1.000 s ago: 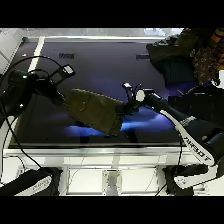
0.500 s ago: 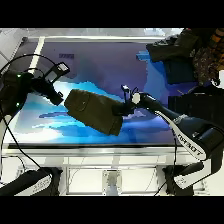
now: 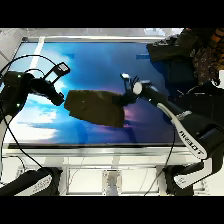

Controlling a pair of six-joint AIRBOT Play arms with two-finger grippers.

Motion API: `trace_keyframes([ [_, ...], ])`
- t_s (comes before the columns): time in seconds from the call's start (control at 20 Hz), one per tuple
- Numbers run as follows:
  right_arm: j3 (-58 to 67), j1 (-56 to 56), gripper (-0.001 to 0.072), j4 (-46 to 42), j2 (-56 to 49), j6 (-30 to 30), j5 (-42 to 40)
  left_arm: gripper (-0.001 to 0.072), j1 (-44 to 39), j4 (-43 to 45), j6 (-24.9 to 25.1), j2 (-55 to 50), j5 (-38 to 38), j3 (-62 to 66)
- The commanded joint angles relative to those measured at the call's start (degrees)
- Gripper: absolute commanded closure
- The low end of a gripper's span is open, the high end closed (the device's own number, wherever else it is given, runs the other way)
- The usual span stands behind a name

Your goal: Fold the clothes and pants, and hang the long-sleeved shirts on hangers.

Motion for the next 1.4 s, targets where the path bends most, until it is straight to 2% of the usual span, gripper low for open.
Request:
trace_keyframes([
  [0.0, 9.62, -6.01, 0.0691, -17.97, 3.48, 0.98, 18.14, 0.024, 0.02, 0.0, 0.02, -0.04, -0.55, -0.07],
  [0.15, 15.45, -13.81, 0.0691, -28.13, 6.93, 0.39, 29.18, 0.024, 0.02, -0.02, 0.02, -0.04, -1.18, -0.09],
  [0.45, 21.57, -32.22, 0.0691, -30.34, 11.13, 0.39, 37.0, 0.024, 0.02, -0.02, 0.02, -0.07, -2.56, -1.03],
  [0.8, 27.26, -50.34, 0.0691, -32.57, 11.08, 0.09, 42.62, 0.024, 0.02, 0.0, 0.0, -2.1, -3.74, -1.84],
  [1.0, 27.1, -60.37, 0.0689, -32.54, 9.66, -3.08, 46.14, 0.0248, 0.0, -0.02, -0.02, -6.16, -3.82, -1.84],
  [1.2, 25.49, -64.7, 0.0688, -33.03, 8.59, -3.87, 44.59, 0.0248, 0.0, -0.02, -3.96, -9.57, -4.02, -1.84],
  [1.25, 24.5, -65.0, 0.0662, -33.35, 8.28, -4.09, 44.0, 0.0248, 0.0, -0.02, -4.59, -9.84, -4.57, -1.84],
  [1.3, 23.37, -65.05, 0.0593, -33.42, 7.98, -4.09, 43.41, 0.0248, 0.0, -0.02, -5.22, -9.88, -5.49, -1.84],
  [1.35, 22.12, -65.05, 0.0573, -33.42, 7.56, -4.09, 42.75, 0.0248, 0.0, -0.02, -5.42, -9.86, -6.4, -1.81],
])
